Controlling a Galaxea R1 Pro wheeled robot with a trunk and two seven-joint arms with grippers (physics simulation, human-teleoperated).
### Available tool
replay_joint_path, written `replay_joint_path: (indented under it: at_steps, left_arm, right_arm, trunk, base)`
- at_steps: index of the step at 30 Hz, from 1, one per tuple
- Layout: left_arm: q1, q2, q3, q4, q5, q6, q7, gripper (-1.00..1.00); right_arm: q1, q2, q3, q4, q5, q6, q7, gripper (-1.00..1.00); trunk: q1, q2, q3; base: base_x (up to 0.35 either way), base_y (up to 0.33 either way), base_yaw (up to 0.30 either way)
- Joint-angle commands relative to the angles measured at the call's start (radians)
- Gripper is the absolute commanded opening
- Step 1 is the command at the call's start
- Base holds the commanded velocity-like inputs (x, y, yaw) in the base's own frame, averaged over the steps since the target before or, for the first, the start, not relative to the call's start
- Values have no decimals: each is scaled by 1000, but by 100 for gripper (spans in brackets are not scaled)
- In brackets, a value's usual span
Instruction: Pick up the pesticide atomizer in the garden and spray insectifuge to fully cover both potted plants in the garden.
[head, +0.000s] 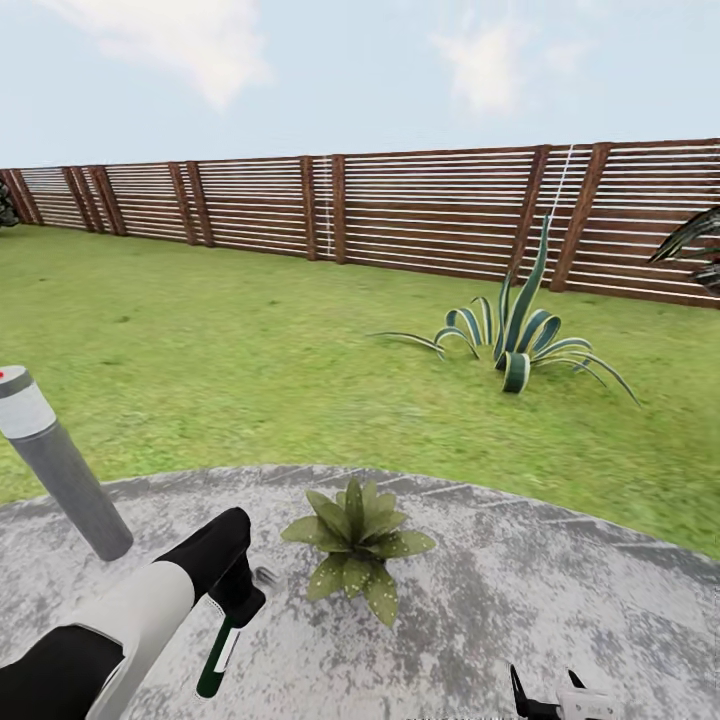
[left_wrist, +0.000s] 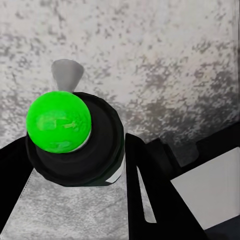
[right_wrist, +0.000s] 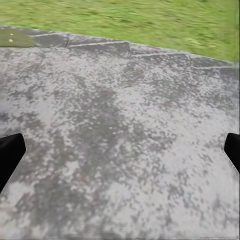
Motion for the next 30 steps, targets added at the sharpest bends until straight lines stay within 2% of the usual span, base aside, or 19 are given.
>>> replay_joint_path:
  at_steps: [1, 8, 17, 21, 24, 30]
  left_arm:
    - [0, 1, -2, -3, -8, 3, -10, -100]
    - [0, 11, -1, -2, -7, -1, -10, -100]
    - [0, 9, -2, -3, -7, -3, -7, -100]
    - [3, 0, -12, -2, -9, -7, -6, -100]
    - [3, 6, -14, -3, -10, -7, -5, -100]
    - [3, 5, -12, -8, -9, -13, 44, -100]
  right_arm:
    - [-1, 0, -9, 1, 6, -3, 5, 100]
    - [-1, 0, -9, 1, 6, -3, 5, 100]
    - [-1, 0, -9, 1, 6, -3, 5, 100]
    - [-1, 0, -9, 1, 6, -3, 6, 100]
    - [-1, 0, -8, 2, 6, -2, 7, 100]
    - [-1, 0, -7, 3, 6, -2, 7, 100]
  trunk:
    - [0, 0, -1]
    - [0, 0, -1]
    - [0, 0, -1]
    - [0, 0, -1]
    - [0, 0, -1]
    - [0, 0, -1]
  base:
    - [0, 16, -271]
    - [0, 243, -272]
    - [0, 309, -272]
    - [0, 312, -272]
    - [0, 312, -272]
    - [0, 312, -244]
